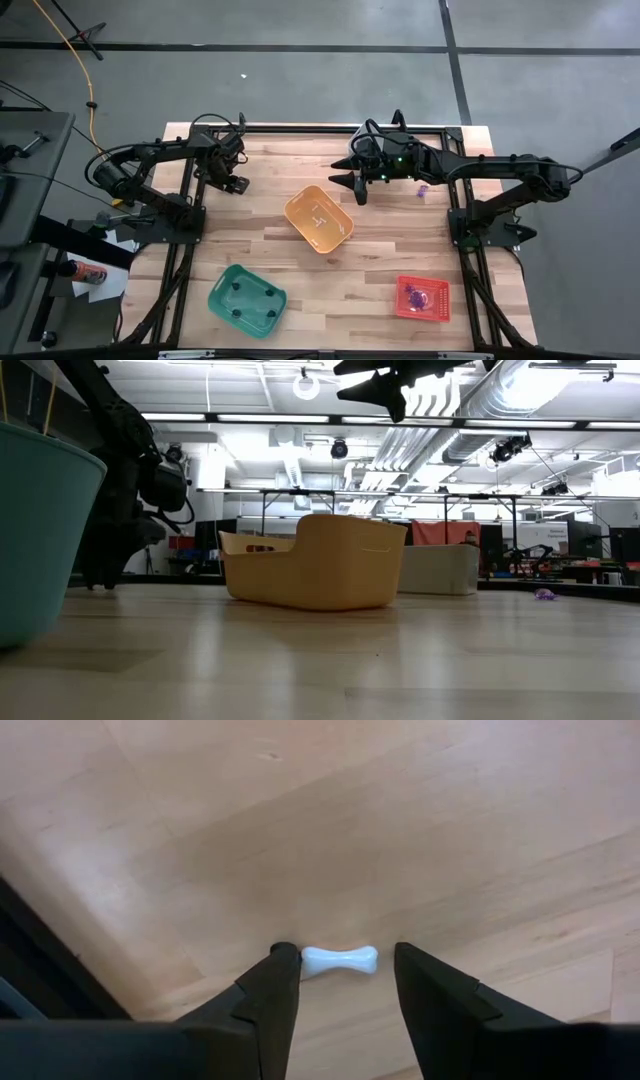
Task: Sort Halloween decoration
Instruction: Put the white bone toy into the yellow bin
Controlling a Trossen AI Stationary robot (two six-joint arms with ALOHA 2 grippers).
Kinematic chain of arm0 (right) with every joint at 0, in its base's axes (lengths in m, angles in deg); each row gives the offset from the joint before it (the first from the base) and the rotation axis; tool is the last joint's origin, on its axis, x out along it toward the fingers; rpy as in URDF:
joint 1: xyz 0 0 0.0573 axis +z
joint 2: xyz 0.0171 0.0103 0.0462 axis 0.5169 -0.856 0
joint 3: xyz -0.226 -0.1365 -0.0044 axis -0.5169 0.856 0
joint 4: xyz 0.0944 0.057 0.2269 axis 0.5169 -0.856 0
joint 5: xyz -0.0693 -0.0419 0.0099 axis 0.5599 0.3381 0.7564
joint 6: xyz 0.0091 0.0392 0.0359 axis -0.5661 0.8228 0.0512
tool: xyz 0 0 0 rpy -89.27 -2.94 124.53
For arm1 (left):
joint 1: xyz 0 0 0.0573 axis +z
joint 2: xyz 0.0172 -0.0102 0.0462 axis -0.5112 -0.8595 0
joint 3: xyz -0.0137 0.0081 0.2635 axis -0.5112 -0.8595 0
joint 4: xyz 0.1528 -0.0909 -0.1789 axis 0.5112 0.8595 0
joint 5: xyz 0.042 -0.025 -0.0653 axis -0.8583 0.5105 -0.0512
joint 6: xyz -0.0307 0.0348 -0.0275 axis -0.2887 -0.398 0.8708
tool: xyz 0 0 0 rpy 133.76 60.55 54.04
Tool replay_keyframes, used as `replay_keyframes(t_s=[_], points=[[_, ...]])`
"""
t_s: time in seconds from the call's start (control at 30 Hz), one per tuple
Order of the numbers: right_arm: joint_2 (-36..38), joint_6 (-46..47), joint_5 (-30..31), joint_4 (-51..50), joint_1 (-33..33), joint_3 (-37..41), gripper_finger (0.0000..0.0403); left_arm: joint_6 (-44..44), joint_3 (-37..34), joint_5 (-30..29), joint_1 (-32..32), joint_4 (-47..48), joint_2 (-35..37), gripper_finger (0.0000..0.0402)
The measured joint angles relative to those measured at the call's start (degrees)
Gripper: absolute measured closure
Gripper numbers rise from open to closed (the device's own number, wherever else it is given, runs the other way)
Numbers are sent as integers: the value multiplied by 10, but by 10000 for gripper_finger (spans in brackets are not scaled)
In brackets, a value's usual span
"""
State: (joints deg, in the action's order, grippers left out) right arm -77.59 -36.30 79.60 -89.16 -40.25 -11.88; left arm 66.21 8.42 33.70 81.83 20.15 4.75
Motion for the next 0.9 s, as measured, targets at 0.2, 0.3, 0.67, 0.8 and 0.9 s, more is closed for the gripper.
replay_keyframes(t_s=[0.2, 0.3, 0.67, 0.8, 0.9], points=[[0, 0, 0, -8, 0, 0, 213, 0, 0, -5, 0, -1, 0, 286], [0, 0, 0, -9, 0, 0, 213, 0, 0, -6, 0, -1, 1, 306], [0, -2, 0, -10, 0, 0, 213, 0, 1, -6, 0, -3, 1, 326], [0, -2, 0, -10, 0, 0, 213, 0, 1, -6, 0, -3, 1, 326], [0, -2, 0, -10, 0, 0, 213, 0, 1, -6, 0, -3, 1, 327]])
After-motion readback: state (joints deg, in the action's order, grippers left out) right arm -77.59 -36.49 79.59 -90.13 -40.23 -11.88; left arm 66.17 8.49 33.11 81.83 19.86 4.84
